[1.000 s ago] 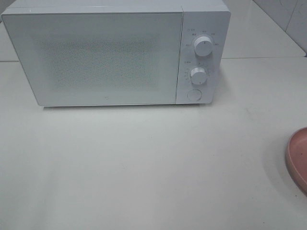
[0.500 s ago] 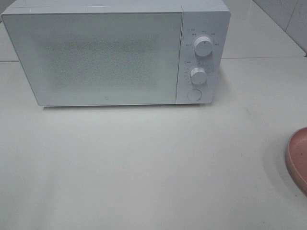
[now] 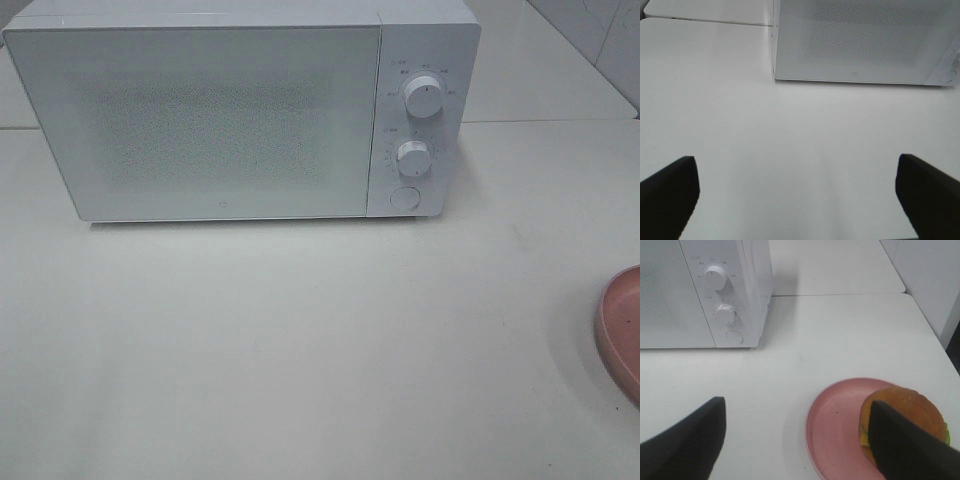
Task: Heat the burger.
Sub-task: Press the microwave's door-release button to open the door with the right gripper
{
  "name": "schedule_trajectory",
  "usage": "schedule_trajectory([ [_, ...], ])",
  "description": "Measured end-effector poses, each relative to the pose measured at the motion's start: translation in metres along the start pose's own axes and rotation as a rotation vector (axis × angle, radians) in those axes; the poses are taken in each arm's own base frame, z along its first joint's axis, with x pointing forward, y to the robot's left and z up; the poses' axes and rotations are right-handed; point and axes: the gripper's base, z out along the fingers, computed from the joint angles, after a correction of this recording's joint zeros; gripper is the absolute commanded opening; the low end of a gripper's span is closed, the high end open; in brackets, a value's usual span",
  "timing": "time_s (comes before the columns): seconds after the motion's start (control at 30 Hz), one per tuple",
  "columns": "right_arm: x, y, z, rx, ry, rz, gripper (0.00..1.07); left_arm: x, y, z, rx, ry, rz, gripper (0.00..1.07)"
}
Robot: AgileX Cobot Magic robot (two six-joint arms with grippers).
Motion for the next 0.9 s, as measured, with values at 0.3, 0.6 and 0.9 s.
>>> schedule_trajectory([
  [0.3,-0.021,0.002,0.023,-0.001,0.009,-0.002,0.74,0.0,0.0,0.0,0.0,0.0,0.0,1.0],
  [0.6,-0.036,0.004,0.05,-0.003,0.017,-0.004,0.74,0.0,0.0,0.0,0.0,0.0,0.0,1.0],
  [0.9,-0.031,0.004,0.085,-0.005,0.033,-0.007,0.74,0.0,0.0,0.0,0.0,0.0,0.0,1.0],
])
